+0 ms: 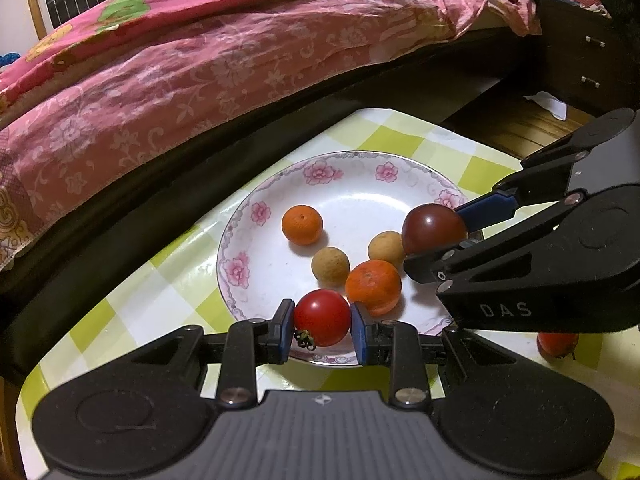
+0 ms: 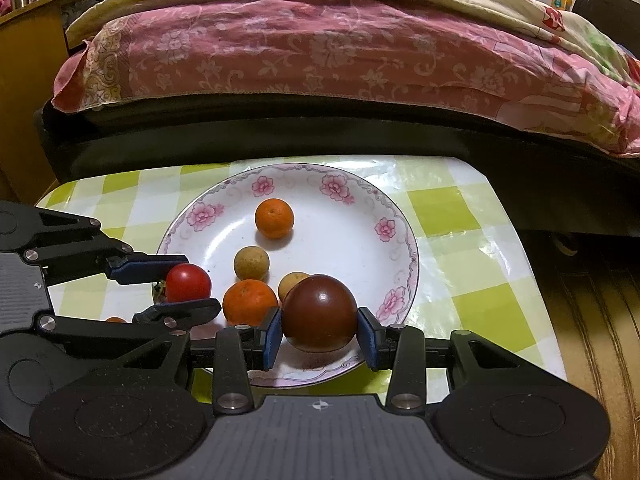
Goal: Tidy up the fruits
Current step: 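Carry both tomatoes over the white plate and open both grippers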
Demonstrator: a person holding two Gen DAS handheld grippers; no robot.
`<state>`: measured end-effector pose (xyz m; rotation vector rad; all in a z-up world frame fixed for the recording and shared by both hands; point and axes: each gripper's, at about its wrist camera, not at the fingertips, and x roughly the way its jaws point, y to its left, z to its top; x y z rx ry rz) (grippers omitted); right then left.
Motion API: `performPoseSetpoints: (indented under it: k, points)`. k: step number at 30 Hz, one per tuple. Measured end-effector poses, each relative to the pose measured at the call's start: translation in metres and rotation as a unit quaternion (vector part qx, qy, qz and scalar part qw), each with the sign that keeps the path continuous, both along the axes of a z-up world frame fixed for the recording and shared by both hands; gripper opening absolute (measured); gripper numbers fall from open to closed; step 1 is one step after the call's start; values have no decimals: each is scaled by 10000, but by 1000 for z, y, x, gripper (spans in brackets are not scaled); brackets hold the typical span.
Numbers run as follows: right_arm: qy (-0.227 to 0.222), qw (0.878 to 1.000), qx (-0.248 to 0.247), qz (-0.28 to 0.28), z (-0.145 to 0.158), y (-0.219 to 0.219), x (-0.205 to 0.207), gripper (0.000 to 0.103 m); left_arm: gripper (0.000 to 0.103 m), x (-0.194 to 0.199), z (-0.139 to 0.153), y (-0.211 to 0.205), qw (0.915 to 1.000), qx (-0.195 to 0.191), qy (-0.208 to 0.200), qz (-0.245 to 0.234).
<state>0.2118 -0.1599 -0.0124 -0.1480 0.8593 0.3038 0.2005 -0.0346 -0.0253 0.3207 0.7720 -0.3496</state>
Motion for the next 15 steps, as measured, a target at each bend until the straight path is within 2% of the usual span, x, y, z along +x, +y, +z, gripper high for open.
performPoseSetpoints:
  k: [15]
  points:
    - [-70, 10000, 0, -53, -3, -2, 5, 37, 37, 6, -2, 2, 9999, -57, -11, 141]
